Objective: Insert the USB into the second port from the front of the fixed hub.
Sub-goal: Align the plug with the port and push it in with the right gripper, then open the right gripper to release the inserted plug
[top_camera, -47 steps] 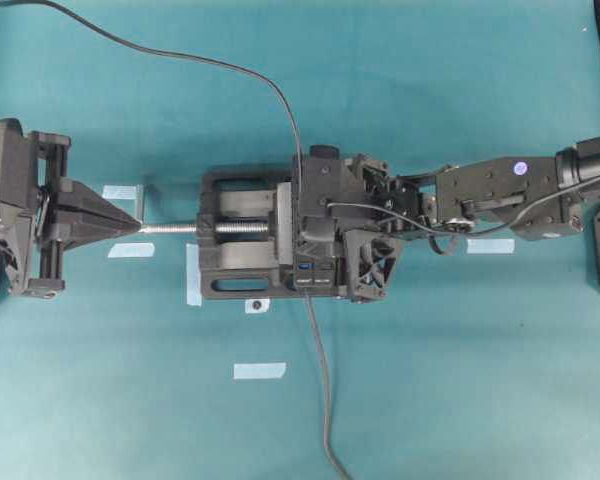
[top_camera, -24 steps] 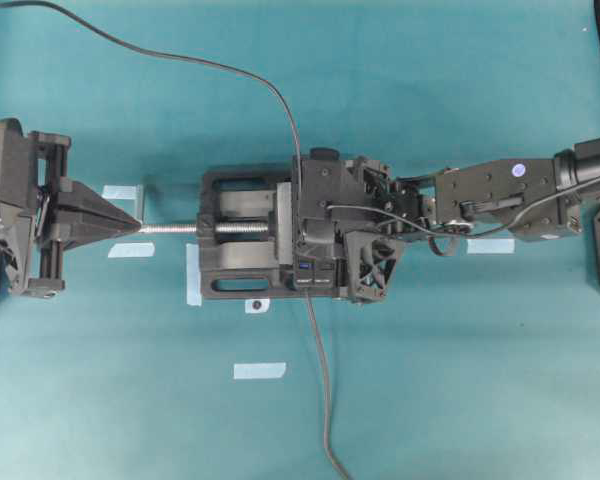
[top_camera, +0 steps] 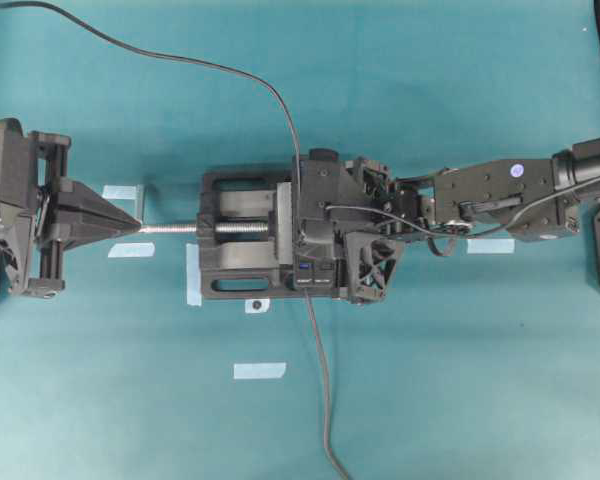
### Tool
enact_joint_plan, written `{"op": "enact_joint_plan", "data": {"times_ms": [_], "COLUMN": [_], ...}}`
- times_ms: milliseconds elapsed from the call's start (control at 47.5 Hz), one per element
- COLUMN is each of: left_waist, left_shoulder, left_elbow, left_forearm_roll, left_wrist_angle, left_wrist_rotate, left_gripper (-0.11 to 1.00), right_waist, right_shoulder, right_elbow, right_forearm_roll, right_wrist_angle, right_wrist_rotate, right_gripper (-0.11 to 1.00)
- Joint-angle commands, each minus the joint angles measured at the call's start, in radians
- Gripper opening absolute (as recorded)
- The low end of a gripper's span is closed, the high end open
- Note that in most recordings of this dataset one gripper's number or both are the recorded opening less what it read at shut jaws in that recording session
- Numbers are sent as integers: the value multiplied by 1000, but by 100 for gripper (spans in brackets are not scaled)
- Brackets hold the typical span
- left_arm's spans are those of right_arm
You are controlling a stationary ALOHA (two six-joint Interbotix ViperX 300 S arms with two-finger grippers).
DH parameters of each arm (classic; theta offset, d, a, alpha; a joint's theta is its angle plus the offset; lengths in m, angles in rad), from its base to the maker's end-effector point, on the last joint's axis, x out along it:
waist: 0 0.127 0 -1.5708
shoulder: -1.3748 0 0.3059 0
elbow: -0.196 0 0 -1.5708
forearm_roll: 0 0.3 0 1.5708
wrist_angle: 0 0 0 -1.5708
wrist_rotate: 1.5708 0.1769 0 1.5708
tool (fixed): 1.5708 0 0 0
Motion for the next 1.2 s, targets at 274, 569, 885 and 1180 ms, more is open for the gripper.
{"op": "enact_joint_plan", "data": {"times_ms": [274, 569, 885, 1180], "left_waist": [2, 2, 2, 2], "left_shoulder": [0, 0, 0, 0], "left_elbow": [-12, -11, -11, -12], "left_forearm_roll": [2, 2, 2, 3], "left_wrist_angle": [-9, -9, -9, -9], "left_wrist_rotate": [0, 0, 0, -2], "left_gripper": [0, 0, 0, 0], "right_waist": [8, 5, 2, -14], "right_shoulder": [-2, -23, -35, -37], "right_elbow": [2, -3, -8, -15], "right_forearm_roll": [2, 2, 3, 0], "right_wrist_angle": [15, 0, -3, 11], "right_wrist_rotate": [9, 11, 12, 38], "right_gripper": [9, 13, 38, 72]}}
